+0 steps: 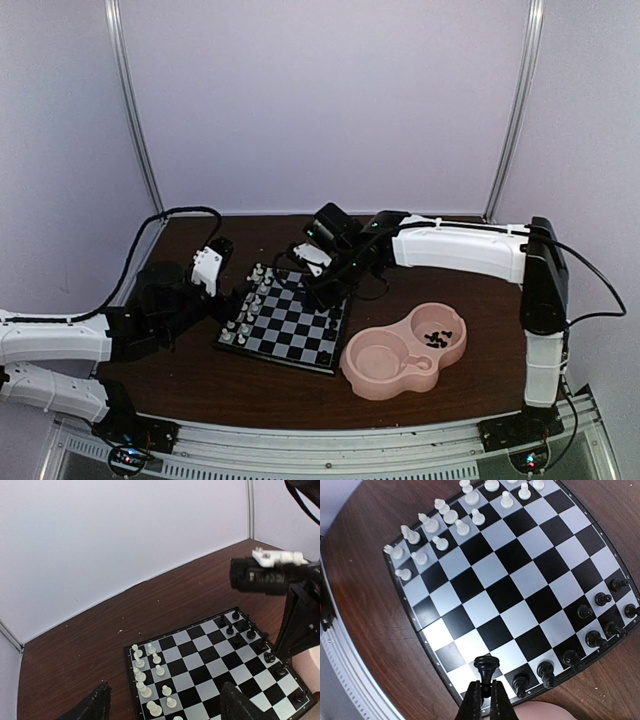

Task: Set up the chess pieces on the board
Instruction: Place the pawn on the chessboard.

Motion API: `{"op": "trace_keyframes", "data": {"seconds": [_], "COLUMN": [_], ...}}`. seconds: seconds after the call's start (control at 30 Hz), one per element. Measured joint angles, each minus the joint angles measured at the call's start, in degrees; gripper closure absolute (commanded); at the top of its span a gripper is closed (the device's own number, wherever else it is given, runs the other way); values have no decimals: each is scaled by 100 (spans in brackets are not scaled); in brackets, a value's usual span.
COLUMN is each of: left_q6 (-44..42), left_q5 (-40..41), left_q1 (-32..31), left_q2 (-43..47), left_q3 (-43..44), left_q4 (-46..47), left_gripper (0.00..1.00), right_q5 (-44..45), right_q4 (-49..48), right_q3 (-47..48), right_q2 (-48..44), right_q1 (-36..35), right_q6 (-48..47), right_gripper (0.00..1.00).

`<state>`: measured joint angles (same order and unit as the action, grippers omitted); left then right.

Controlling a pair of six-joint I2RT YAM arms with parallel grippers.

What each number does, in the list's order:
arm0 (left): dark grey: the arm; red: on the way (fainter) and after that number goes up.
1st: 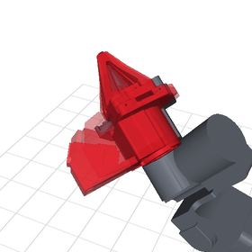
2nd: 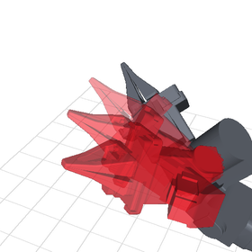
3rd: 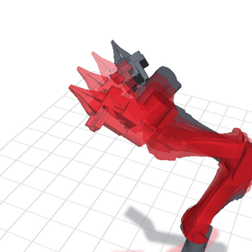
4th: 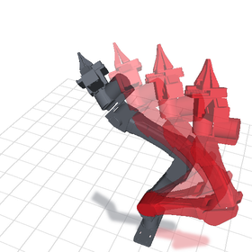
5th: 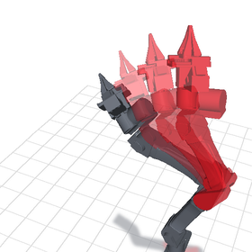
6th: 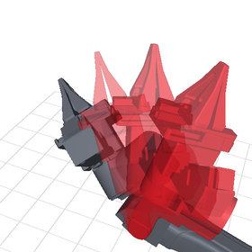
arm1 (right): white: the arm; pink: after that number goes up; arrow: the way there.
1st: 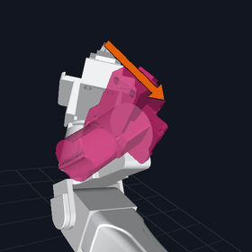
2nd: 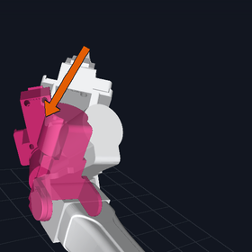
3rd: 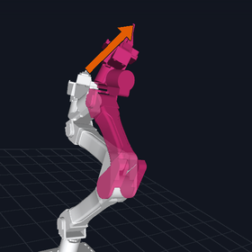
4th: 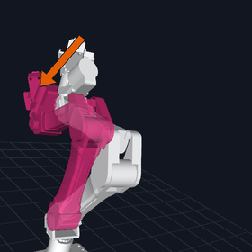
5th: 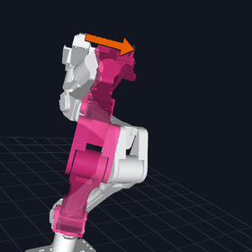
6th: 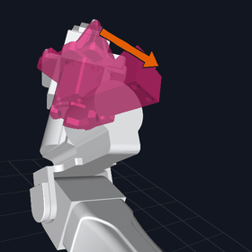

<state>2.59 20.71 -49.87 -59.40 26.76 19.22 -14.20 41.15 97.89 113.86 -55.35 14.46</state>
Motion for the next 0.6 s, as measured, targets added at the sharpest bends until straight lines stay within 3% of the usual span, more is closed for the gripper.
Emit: {"op": "trace_keyframes", "data": {"seconds": [0.23, 0.47, 0.6], "left_q6": [409, 903, 1182], "left_q5": [761, 1196, 1567], "left_q1": [0, 0, 13], "left_q2": [-17, -208, -254], "left_q3": [11, 350, 492], "left_q4": [-157, -802, -1113], "left_gripper": [20, 10, 9], "right_q5": [579, 848, 920], "right_q4": [1384, 2133, 2345], "right_q3": [1266, 2046, 2319], "right_q2": [1019, 1585, 1808], "right_q1": [-160, -223, -223], "right_q6": [-299, -422, -428], "right_gripper": [100, 98, 98]}}
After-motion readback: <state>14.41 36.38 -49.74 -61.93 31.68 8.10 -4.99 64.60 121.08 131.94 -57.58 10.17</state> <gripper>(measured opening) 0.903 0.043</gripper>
